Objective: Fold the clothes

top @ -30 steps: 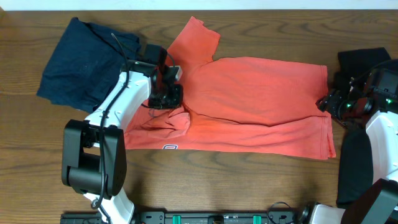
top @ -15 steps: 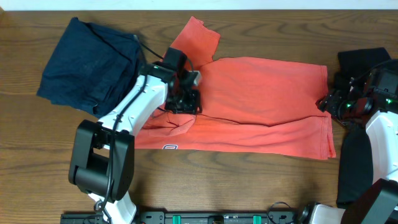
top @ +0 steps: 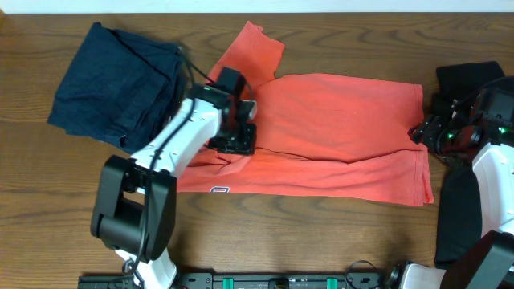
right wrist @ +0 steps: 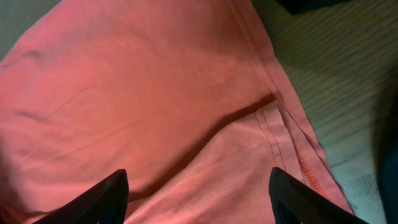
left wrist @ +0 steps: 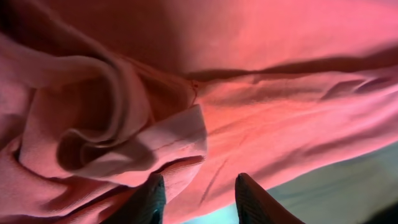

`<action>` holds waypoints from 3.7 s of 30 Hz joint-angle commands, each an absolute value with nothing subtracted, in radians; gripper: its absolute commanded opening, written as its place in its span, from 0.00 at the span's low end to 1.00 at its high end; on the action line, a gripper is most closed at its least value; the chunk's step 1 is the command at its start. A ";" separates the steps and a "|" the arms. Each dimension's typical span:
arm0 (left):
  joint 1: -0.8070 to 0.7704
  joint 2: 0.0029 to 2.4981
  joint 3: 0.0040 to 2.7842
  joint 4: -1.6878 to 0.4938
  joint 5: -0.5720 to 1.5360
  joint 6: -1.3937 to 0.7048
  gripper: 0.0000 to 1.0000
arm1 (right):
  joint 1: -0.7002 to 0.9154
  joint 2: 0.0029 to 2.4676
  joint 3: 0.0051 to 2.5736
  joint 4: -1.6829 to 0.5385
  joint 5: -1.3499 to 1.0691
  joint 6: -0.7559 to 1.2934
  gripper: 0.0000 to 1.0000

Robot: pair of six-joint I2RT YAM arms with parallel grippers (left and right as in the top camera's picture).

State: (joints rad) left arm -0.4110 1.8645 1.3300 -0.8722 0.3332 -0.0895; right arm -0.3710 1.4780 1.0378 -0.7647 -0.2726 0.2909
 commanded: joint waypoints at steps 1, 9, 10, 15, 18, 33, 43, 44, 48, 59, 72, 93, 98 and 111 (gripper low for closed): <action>-0.460 1.876 1.327 -0.869 0.203 -0.087 0.41 | -0.359 1.478 1.051 -0.761 -0.269 0.276 0.71; -0.532 1.884 1.312 -0.854 0.024 -0.088 0.44 | -0.359 1.478 1.051 -0.757 -0.269 0.276 0.70; -0.532 1.885 1.307 -0.845 0.013 -0.088 0.44 | -0.359 1.478 1.051 -0.757 -0.269 0.276 0.70; -0.532 1.893 1.269 -0.778 0.014 -0.088 0.41 | -0.359 1.478 1.051 -0.757 -0.269 0.276 0.70; -0.532 1.896 1.262 -0.781 0.014 -0.088 0.23 | -0.359 1.478 1.051 -0.756 -0.269 0.276 0.70; -0.535 1.801 1.311 -0.933 0.144 -0.121 0.06 | -0.360 1.478 1.051 -0.752 -0.269 0.276 0.70; -0.626 1.801 1.282 -0.956 0.149 -0.121 0.06 | -0.361 1.478 1.051 -0.749 -0.269 0.276 0.70; -0.639 1.801 1.279 -0.956 0.149 -0.121 0.06 | -0.361 1.478 1.051 -0.748 -0.269 0.276 0.70; -0.675 1.802 1.271 -0.957 0.146 -0.117 0.06 | -0.361 1.478 1.051 -0.739 -0.269 0.276 0.70; -0.636 1.789 1.300 -1.009 -0.001 -0.118 0.42 | -0.361 1.478 1.051 -0.741 -0.269 0.276 0.71; -0.360 1.789 1.189 -0.970 0.033 -0.170 0.06 | -0.361 1.478 1.051 -0.754 -0.269 0.276 0.71; -0.086 1.776 1.006 -0.883 0.068 -0.234 0.06 | -0.362 1.500 1.026 -0.876 -0.085 0.390 0.70; -0.086 1.764 1.007 -0.885 0.091 -0.218 0.06 | -0.364 1.562 0.980 -0.883 -0.057 0.419 0.66; -0.086 1.737 1.007 -0.892 0.094 -0.211 0.06 | -0.393 1.681 0.822 -0.787 -0.007 0.512 0.18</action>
State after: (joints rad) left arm -0.0921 1.7500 1.0012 -0.8841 0.0910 -0.2276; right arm -0.3779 1.6627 0.8478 -0.7986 -0.0952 0.4679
